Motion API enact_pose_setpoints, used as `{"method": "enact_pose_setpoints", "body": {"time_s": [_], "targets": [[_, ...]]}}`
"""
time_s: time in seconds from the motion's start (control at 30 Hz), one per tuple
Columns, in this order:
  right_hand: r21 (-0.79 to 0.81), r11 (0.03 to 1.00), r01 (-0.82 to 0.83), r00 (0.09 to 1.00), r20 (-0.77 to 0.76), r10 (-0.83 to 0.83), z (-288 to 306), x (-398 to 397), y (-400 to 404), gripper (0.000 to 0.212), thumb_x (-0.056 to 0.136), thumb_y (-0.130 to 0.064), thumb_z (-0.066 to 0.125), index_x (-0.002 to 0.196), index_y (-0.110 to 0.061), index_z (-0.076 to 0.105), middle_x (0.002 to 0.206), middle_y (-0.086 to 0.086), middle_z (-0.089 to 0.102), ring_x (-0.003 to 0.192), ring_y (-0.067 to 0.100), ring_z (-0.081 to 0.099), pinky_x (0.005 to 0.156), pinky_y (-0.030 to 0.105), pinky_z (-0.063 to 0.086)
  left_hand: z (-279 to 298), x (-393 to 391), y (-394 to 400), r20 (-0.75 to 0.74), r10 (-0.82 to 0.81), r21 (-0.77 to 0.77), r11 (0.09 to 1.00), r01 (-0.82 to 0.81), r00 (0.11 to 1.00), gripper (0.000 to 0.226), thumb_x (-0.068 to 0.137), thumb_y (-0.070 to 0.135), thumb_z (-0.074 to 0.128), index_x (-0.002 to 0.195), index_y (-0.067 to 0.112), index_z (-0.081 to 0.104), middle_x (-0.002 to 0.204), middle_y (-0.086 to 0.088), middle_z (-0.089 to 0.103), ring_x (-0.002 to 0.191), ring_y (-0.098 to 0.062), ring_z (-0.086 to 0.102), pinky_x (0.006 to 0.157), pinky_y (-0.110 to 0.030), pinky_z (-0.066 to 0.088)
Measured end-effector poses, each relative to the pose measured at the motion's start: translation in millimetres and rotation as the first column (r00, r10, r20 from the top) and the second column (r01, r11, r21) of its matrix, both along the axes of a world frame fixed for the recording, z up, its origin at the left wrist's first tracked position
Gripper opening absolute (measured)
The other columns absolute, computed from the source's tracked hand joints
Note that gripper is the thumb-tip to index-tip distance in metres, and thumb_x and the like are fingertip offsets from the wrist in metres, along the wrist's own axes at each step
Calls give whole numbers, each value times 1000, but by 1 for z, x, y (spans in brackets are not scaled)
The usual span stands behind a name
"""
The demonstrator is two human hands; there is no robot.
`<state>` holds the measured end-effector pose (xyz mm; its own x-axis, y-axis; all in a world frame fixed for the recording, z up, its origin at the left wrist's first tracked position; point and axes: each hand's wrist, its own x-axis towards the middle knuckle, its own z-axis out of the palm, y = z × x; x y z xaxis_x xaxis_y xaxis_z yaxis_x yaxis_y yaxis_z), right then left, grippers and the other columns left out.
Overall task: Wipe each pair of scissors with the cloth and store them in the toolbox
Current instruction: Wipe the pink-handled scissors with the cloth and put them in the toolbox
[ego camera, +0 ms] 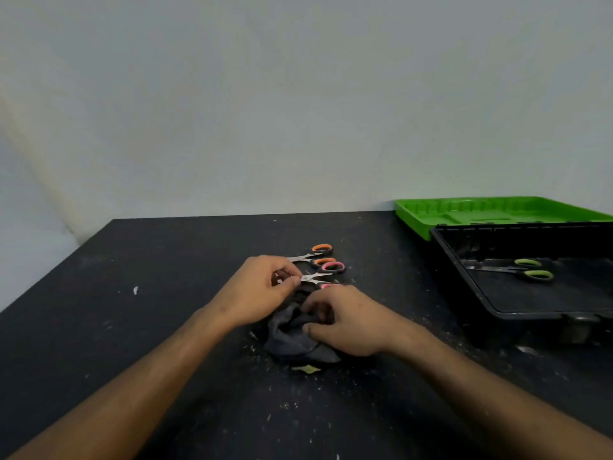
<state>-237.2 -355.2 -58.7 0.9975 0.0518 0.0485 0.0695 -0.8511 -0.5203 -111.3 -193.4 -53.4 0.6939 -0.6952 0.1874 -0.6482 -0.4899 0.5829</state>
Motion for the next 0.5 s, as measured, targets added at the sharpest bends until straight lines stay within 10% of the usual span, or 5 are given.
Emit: {"method": "enact_pose_setpoints", "body": {"time_s": [0.23,0.33,0.5], "targets": [[444,886,129,986,34,-161,-1,-21,-37,14,84,-17,61,78,-23,73,66,-13,63,63,-2,52,61,19,43,11,33,-61,32,-131,131,983,126,991,24,93,29,73,115,21,77,105,8,77,81,7,62,69,-2,40],[686,699,203,934,79,-349,1,-33,-56,17,77,-21,53,66,-21,65,62,-10,57,59,0,47,55,17,38,9,40,-83,41,-185,245,955,170,982,34,89,33,79,118,19,74,108,5,77,99,-5,70,88,-19,54],[705,645,296,876,70,-478,-3,-39,-72,23,79,-28,53,62,-14,59,61,-7,52,59,2,46,58,25,37,8,37,-97,107,-261,402,894,199,959,34,93,29,73,126,19,70,103,3,64,87,-8,55,72,-20,41]]}}
